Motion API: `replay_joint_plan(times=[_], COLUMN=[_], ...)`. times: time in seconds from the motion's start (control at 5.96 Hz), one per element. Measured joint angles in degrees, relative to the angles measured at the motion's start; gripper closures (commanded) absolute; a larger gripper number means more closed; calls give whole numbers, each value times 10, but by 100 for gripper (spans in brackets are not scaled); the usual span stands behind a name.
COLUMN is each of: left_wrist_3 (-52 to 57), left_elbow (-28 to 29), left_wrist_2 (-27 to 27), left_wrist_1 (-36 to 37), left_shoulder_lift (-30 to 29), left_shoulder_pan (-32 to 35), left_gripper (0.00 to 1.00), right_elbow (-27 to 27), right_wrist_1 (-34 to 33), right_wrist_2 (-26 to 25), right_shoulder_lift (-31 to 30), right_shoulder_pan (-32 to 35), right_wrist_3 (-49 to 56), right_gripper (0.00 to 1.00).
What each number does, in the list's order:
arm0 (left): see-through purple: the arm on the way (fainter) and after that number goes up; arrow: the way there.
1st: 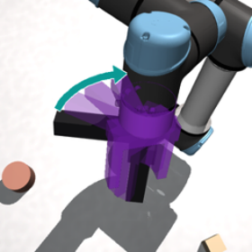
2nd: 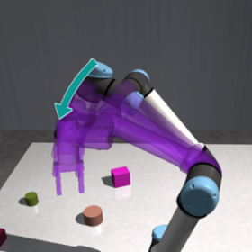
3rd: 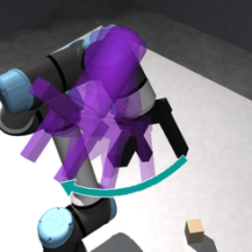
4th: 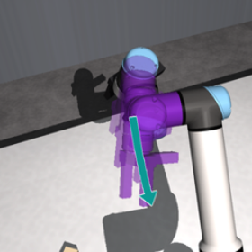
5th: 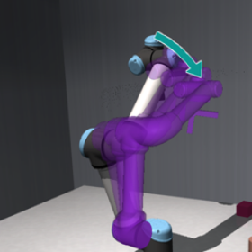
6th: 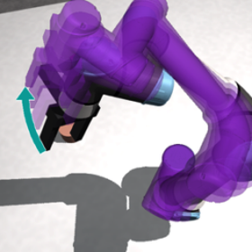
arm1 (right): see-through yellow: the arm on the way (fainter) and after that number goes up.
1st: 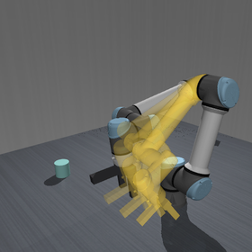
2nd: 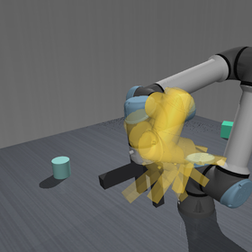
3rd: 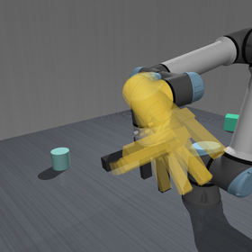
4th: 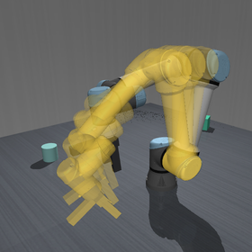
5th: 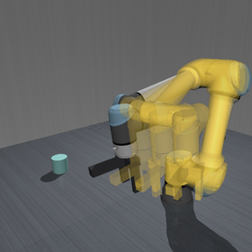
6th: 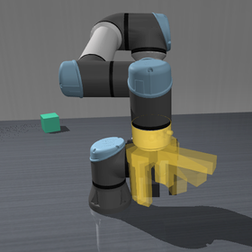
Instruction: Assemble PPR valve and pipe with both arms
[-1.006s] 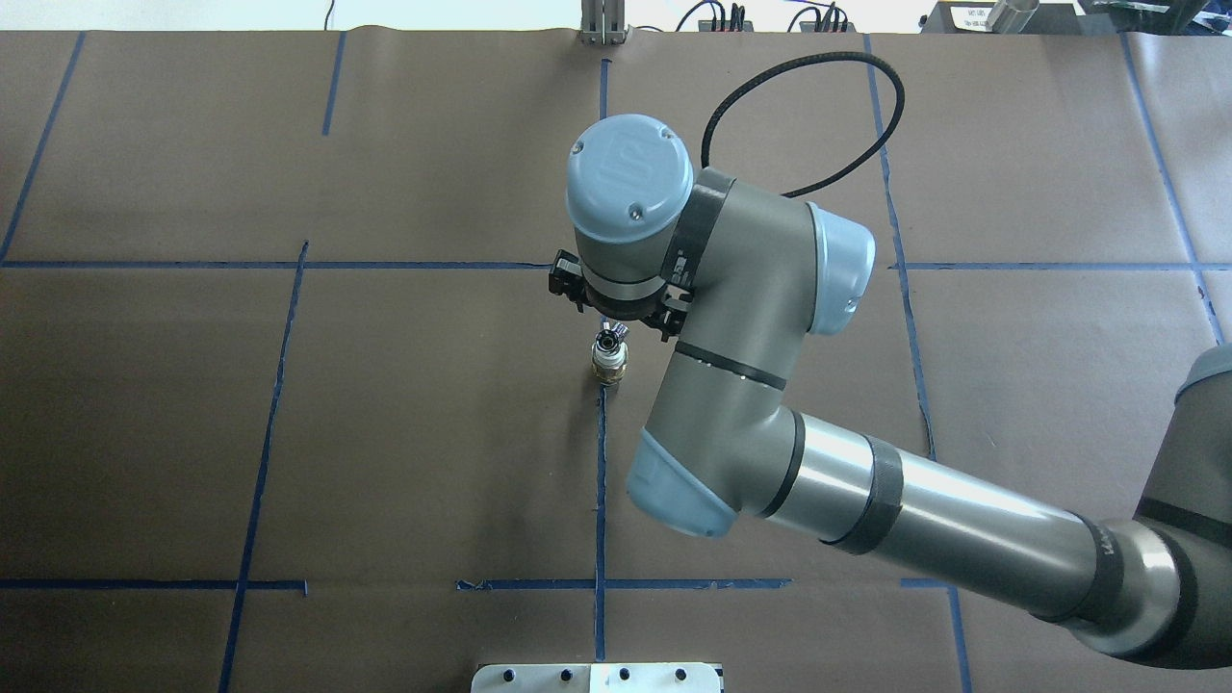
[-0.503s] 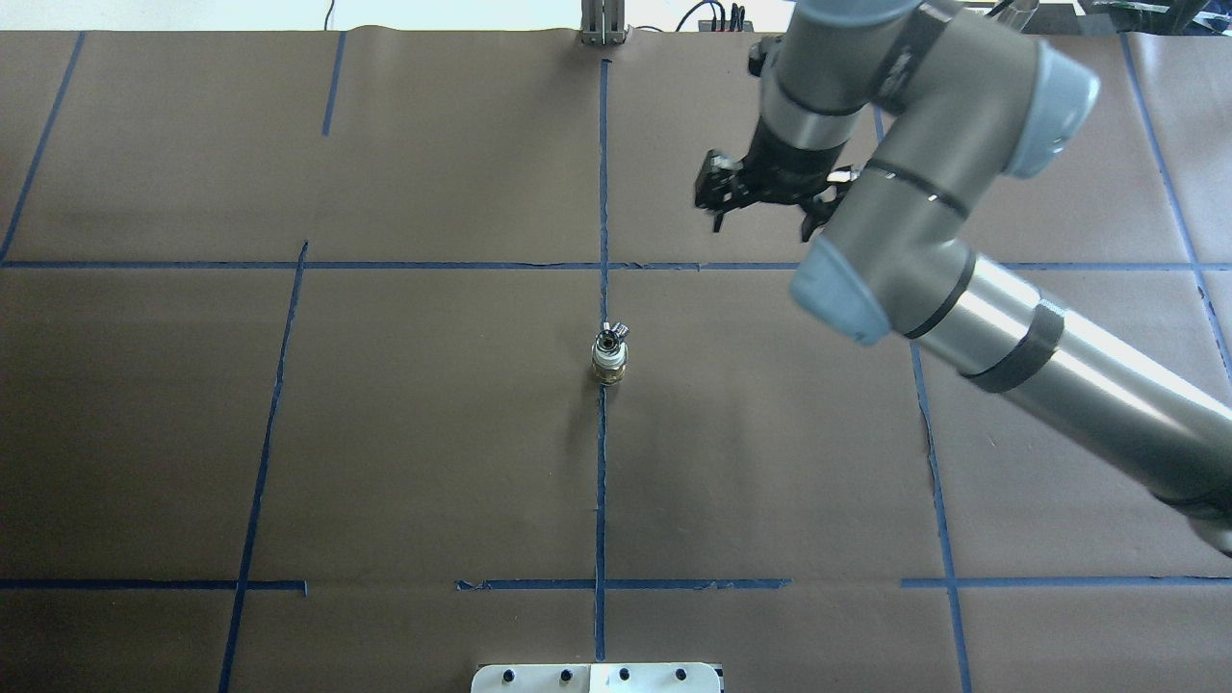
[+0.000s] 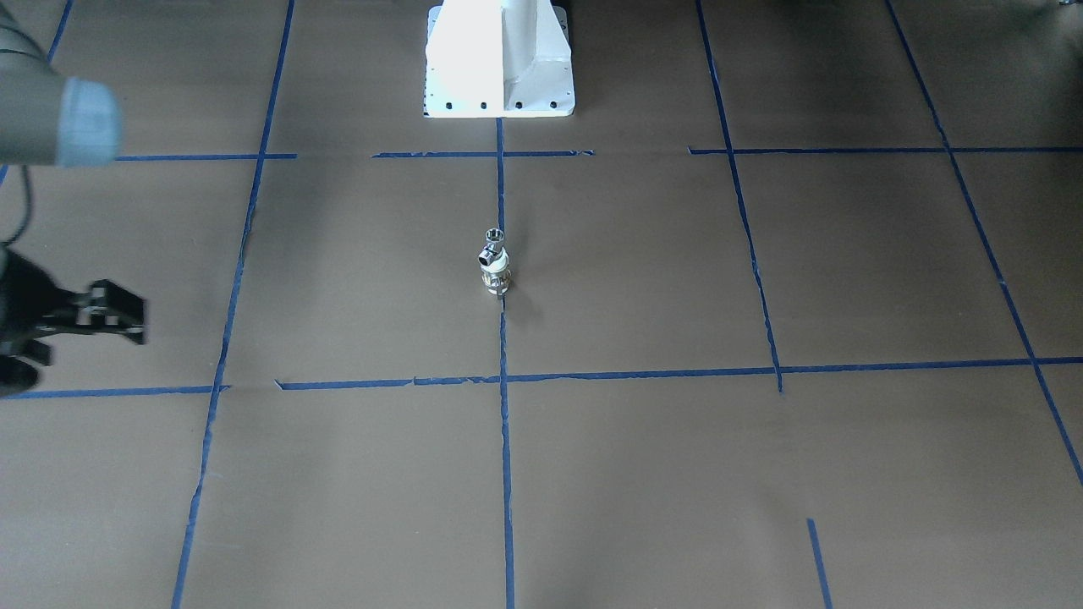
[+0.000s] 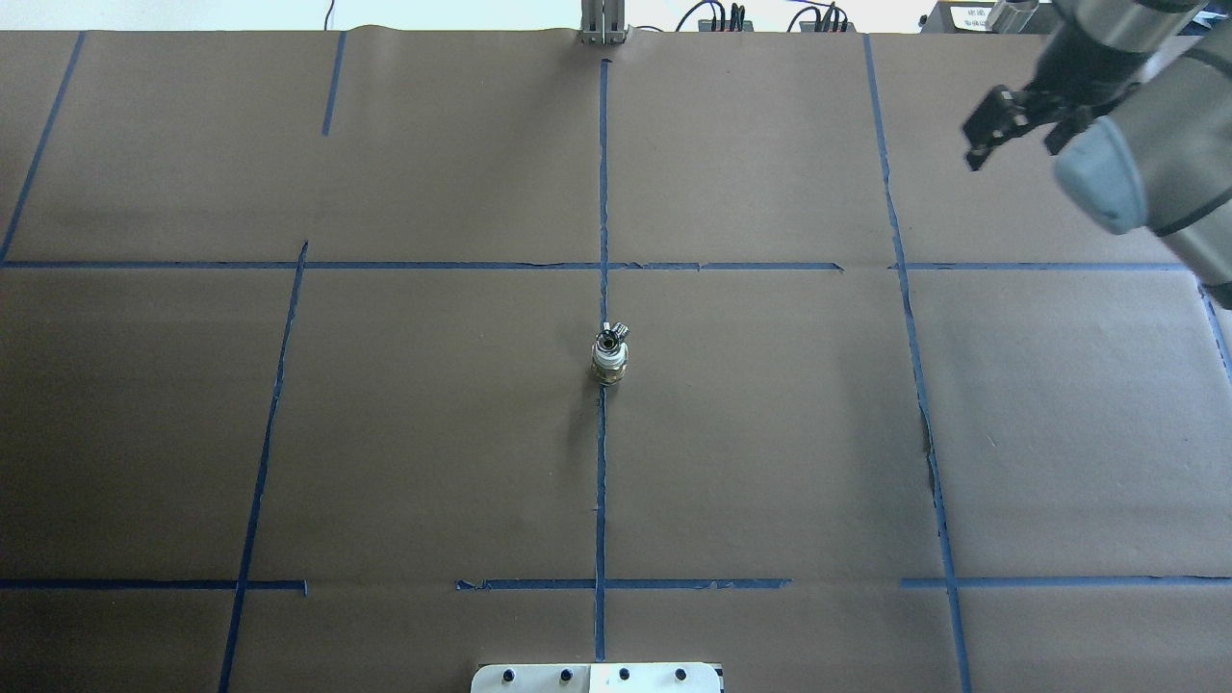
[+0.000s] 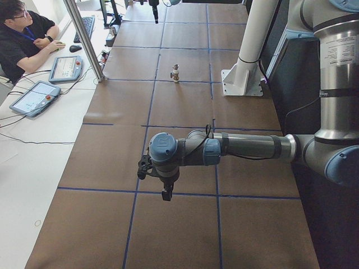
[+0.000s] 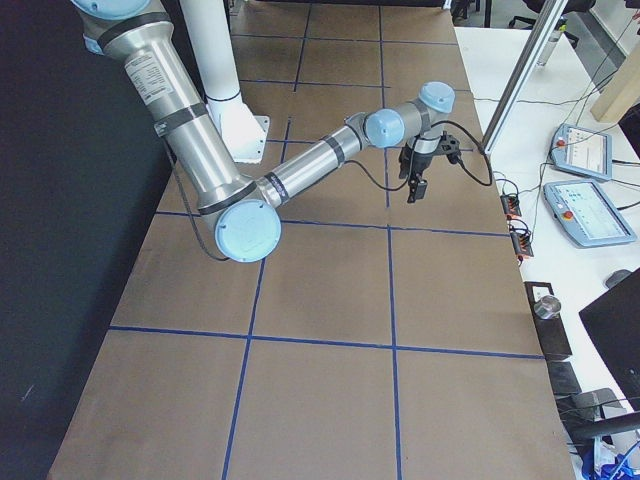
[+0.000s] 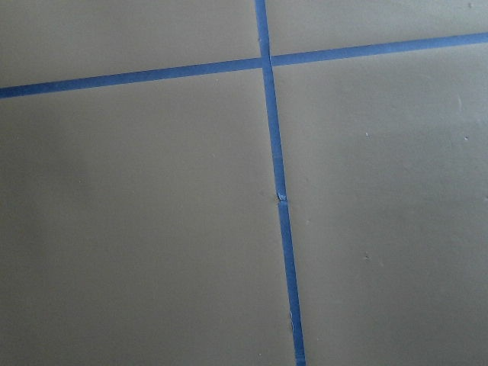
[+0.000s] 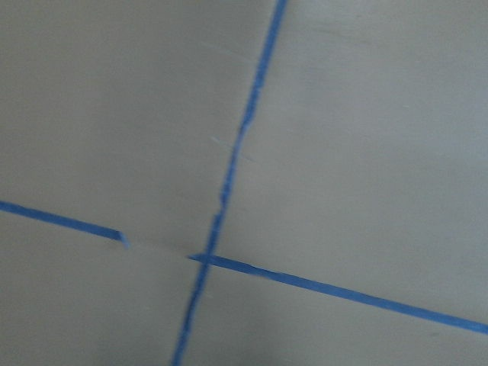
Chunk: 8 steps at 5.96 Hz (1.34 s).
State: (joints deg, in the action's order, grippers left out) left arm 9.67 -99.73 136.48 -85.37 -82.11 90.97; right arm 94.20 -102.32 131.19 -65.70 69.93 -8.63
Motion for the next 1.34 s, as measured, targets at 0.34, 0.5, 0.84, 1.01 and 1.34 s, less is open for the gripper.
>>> replay_joint_plan(times=[0.34, 0.5, 0.84, 1.01, 1.34], left_wrist_3=[1, 2, 0, 0, -1], left_elbow=[-5, -7, 1, -4, -13], left_wrist_2=[0, -3, -6, -7, -8], left_wrist_1=[-1, -13, -32, -36, -37], left_shoulder_lift=[2, 5, 24, 44, 56], left_shoulder_pan=[0, 0, 0, 1, 1], left_gripper=[0, 0, 0, 0, 0], right_elbow=[6, 13, 34, 43, 48], right_wrist_1=[-4, -2, 5, 7, 16], right_wrist_2=[22, 29, 34, 34, 34], right_shoulder_lift=[-109, -165, -257, -280, -300], right_shoulder_pan=[109, 148, 195, 201, 203], right_wrist_3=[197, 227, 234, 236, 235], right_gripper=[0, 0, 0, 0, 0])
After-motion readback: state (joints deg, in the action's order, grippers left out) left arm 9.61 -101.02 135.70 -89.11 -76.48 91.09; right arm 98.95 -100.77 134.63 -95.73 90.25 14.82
